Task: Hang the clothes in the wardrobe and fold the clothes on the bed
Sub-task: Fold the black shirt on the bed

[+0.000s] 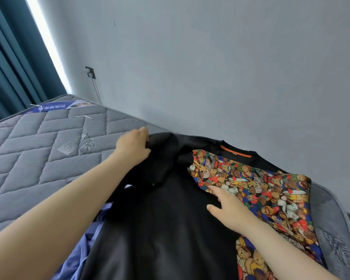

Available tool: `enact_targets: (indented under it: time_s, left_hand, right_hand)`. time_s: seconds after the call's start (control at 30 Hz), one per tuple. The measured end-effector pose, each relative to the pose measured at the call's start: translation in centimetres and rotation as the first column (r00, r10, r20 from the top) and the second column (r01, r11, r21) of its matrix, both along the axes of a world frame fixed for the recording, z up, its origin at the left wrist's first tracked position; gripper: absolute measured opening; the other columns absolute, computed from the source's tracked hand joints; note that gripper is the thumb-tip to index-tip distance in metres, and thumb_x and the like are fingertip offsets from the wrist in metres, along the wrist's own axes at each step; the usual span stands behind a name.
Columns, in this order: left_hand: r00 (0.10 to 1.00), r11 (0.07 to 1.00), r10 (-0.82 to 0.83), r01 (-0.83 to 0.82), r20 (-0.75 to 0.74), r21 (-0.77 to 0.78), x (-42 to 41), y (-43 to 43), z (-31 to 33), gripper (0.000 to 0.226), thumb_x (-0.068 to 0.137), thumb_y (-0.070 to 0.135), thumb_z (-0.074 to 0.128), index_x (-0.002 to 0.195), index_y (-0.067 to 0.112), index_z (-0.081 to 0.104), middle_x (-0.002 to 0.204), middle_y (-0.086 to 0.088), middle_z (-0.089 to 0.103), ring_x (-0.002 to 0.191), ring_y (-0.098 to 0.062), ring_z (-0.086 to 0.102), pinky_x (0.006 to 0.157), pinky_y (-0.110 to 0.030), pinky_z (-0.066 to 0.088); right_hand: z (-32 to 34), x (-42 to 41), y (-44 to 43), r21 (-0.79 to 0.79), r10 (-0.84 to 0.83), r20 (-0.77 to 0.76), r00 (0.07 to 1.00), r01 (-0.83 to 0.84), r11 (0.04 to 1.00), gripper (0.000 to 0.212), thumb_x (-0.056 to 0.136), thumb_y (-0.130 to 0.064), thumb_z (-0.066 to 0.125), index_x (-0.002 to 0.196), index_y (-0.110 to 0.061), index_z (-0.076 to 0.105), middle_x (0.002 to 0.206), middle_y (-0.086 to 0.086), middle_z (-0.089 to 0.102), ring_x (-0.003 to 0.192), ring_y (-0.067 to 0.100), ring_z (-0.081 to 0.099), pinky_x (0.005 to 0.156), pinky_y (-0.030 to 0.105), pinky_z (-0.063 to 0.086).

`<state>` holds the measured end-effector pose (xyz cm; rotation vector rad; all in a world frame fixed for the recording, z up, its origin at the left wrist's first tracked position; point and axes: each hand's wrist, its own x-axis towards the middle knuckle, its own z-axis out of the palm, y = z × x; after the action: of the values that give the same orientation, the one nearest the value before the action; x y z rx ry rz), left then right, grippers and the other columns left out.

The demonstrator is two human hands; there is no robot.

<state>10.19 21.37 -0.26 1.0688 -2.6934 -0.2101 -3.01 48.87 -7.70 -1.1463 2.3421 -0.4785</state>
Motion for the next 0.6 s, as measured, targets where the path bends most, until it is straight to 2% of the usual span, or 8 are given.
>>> enact_targets:
  time_s: [0.07,0.17,0.2,0.23,0.3,0.37,0.47,0.6]
  left_hand:
    - [0.998,0.944,-0.030,0.046,-0.054,0.325,-1.1,2.3,-0.8,0.042,0.077,0.031,0.074,0.107,0.016,0.049,0.105,-0.006,0.058,0.096,-0.026,0.055,0.074,-0.031,0.041]
    - [0.989,0.600,-0.073,0.146,-0.128,0.786,-1.4,5.5,-2.8,0.068,0.076,0.037,0.078,0.131,0.021,0.041,0.110,-0.003,0.063,0.097,-0.018,0.061,0.085,-0.036,0.052]
    - [0.984,0.542,-0.121,0.173,-0.128,0.822,-1.2,6.2,-3.8,0.071,0.079,0.036,0.075,0.138,0.022,0.037,0.116,-0.001,0.063,0.102,-0.016,0.062,0.091,-0.034,0.052]
    - [0.973,0.592,-0.208,0.208,-0.102,0.779,-0.8,6.5,-4.6,0.068,0.083,0.036,0.071,0.140,0.022,0.037,0.122,0.000,0.062,0.109,-0.015,0.060,0.097,-0.033,0.049]
    - [0.949,0.825,-0.309,0.236,0.061,0.513,0.5,5.9,-5.9,0.049,0.089,0.039,0.062,0.133,0.023,0.046,0.128,0.000,0.060,0.115,-0.017,0.056,0.100,-0.032,0.044]
    - [0.935,0.912,-0.264,0.163,0.238,0.376,2.3,4.8,-7.0,0.047,0.088,0.055,0.055,0.121,0.022,0.053,0.123,0.001,0.060,0.112,-0.021,0.056,0.094,-0.033,0.044]
    - [0.895,0.849,-0.214,-0.027,0.390,0.528,4.8,3.9,-7.5,0.068,0.068,0.077,0.061,0.111,0.024,0.057,0.107,0.006,0.059,0.100,-0.018,0.057,0.086,-0.030,0.045]
    - [0.939,0.800,-0.156,-0.063,0.308,0.597,5.5,4.1,-7.2,0.032,0.078,0.050,0.069,0.090,0.022,0.061,0.094,0.003,0.065,0.088,-0.014,0.062,0.077,-0.026,0.047]
  right_hand:
    - [0.1,0.0,0.2,-0.012,-0.008,-0.002,1.000,0.008,1.000,0.065,0.096,-0.038,0.052,0.153,-0.028,0.021,0.155,-0.005,0.031,0.139,0.013,0.035,0.111,0.030,0.034]
    - [0.0,0.1,0.6,-0.030,-0.021,-0.002,1.000,0.021,0.999,0.064,0.096,-0.039,0.052,0.152,-0.028,0.023,0.153,-0.005,0.034,0.137,0.012,0.037,0.109,0.029,0.034]
    - [-0.1,0.0,0.9,-0.028,-0.027,0.001,1.000,0.027,0.999,0.064,0.096,-0.039,0.052,0.152,-0.028,0.024,0.152,-0.004,0.035,0.136,0.012,0.038,0.109,0.029,0.034]
    - [-0.2,0.0,1.2,-0.021,-0.033,0.006,0.999,0.033,0.999,0.063,0.096,-0.039,0.052,0.151,-0.027,0.025,0.151,-0.004,0.036,0.135,0.013,0.039,0.108,0.029,0.035]
    - [-0.4,0.0,1.8,-0.008,-0.051,0.027,0.998,0.051,0.999,0.061,0.095,-0.038,0.052,0.150,-0.026,0.028,0.150,-0.003,0.038,0.134,0.013,0.040,0.109,0.030,0.036]
    - [-0.8,0.0,2.2,-0.004,-0.076,0.054,0.996,0.076,0.997,0.057,0.095,-0.038,0.052,0.147,-0.025,0.034,0.145,-0.003,0.043,0.131,0.013,0.043,0.106,0.030,0.038]
    - [-1.3,0.6,2.2,-0.013,-0.101,0.128,0.987,0.104,0.995,0.051,0.095,-0.039,0.052,0.143,-0.027,0.040,0.137,-0.005,0.048,0.121,0.010,0.049,0.099,0.027,0.042]
    - [-1.7,1.7,1.3,-0.028,-0.094,0.198,0.976,0.102,0.994,0.048,0.095,-0.038,0.053,0.141,-0.027,0.043,0.133,-0.006,0.050,0.114,0.007,0.052,0.096,0.026,0.046]
